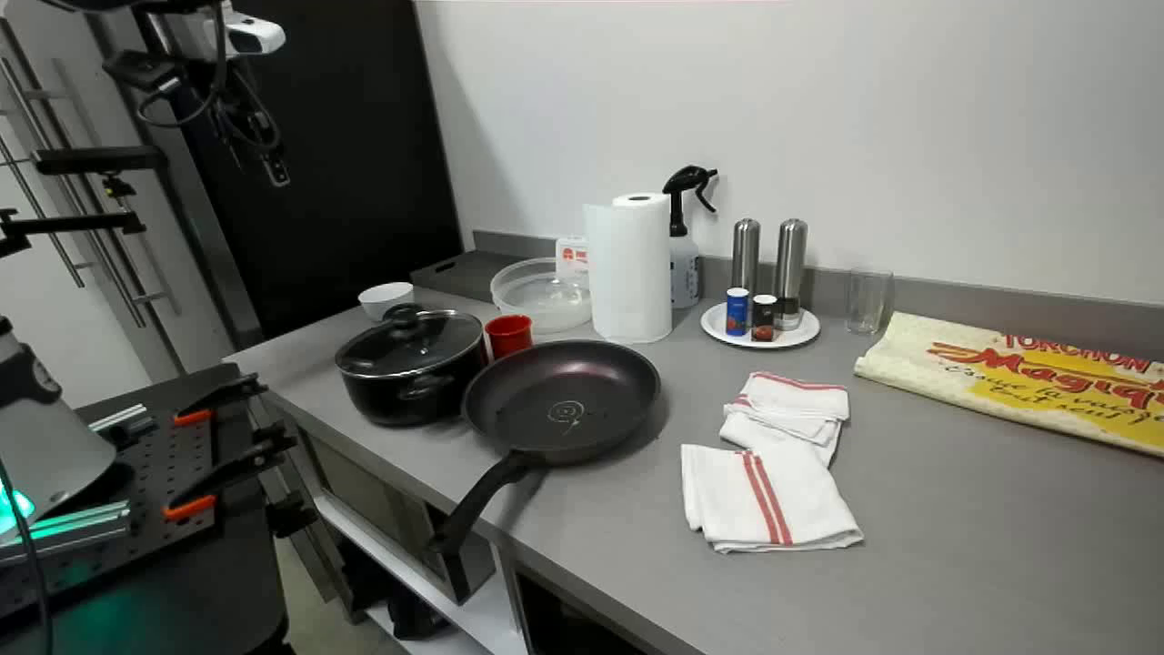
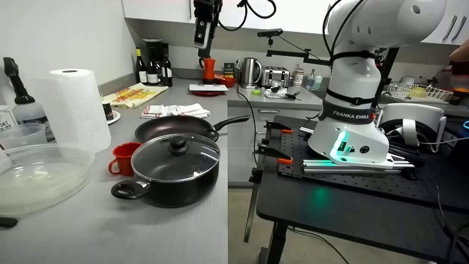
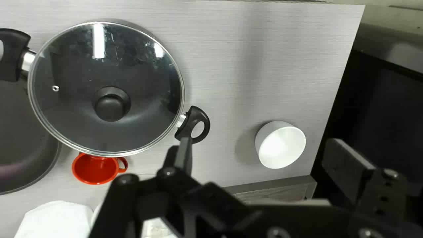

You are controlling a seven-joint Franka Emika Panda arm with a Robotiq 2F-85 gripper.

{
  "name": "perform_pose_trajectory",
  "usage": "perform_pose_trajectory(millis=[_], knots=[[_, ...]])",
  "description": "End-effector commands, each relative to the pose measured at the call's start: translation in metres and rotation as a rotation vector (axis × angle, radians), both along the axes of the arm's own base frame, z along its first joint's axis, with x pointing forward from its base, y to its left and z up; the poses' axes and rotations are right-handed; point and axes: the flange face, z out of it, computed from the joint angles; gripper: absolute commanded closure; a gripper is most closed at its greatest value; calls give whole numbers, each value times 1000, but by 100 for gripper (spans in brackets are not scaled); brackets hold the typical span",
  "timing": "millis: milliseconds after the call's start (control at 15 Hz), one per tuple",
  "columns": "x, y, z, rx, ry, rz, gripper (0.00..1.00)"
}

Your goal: Remove the lid from the table and put it on the table

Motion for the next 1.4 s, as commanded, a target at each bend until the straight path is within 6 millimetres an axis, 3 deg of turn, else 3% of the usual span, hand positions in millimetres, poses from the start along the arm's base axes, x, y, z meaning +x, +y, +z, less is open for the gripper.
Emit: perform_pose_trajectory(millis=[0,333,600,1333], knots=[[0,0,1,0,1,0,0],[0,0,1,0,1,0,0],[12,-4,-6,-17,17,-19,0],[68,-34,-54,-158,77,-138,0]])
